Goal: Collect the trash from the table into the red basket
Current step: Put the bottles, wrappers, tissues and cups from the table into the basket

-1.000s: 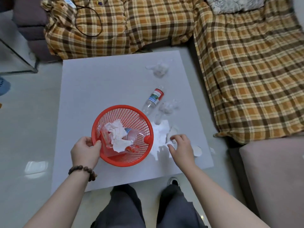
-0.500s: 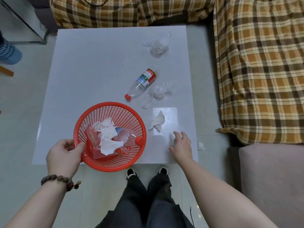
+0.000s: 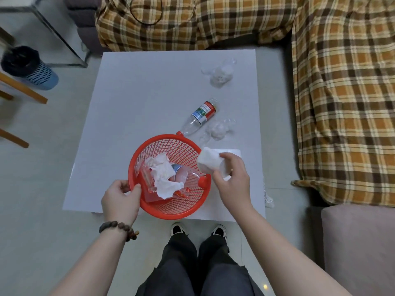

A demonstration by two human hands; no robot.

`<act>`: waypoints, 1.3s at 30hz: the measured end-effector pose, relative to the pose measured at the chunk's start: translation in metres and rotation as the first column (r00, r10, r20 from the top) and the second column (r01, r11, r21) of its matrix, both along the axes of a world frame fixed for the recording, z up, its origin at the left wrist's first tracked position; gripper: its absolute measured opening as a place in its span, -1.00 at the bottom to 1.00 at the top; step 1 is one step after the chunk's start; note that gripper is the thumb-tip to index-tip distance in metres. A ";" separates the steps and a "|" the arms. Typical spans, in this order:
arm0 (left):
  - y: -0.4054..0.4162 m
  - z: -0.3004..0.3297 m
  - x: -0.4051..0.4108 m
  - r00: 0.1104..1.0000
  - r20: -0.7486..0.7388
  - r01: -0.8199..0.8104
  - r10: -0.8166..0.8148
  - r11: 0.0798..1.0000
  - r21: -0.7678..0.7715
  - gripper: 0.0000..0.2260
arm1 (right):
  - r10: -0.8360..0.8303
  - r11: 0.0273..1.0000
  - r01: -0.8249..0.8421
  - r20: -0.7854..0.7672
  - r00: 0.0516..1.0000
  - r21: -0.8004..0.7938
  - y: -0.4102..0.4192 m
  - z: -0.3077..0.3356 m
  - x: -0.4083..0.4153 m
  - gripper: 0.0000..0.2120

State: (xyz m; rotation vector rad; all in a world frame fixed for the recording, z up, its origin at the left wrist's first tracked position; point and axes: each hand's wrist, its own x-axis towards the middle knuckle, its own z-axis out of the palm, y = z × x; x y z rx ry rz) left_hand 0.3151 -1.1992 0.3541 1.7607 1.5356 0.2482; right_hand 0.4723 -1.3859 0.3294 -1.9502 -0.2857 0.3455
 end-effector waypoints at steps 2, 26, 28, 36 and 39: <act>-0.006 0.001 0.005 1.000 0.012 0.023 -0.023 1.000 0.002 -0.94 | 0.119 0.989 -0.122 0.041 0.992 0.081 0.021 0.016 -0.013 -0.65; 0.025 0.016 -0.022 0.990 -0.070 -0.120 0.122 0.992 0.037 -0.92 | 0.363 0.898 -0.362 -0.043 0.931 -0.252 0.062 -0.022 0.005 -0.56; 0.031 0.015 -0.024 0.986 -0.083 -0.143 0.147 0.989 0.047 -0.90 | 0.261 0.881 -0.283 -0.109 0.959 -0.380 0.048 -0.053 0.028 -0.53; 0.043 0.000 -0.032 0.976 -0.080 -0.204 0.205 0.979 0.015 -0.85 | 0.437 0.557 -0.500 -0.278 0.855 -0.663 0.031 -0.156 0.044 -0.56; 0.041 -0.006 -0.032 0.971 -0.084 -0.225 0.225 0.974 0.010 -0.85 | 0.482 0.473 -0.498 -0.259 0.837 -0.727 0.027 -0.170 0.039 -0.68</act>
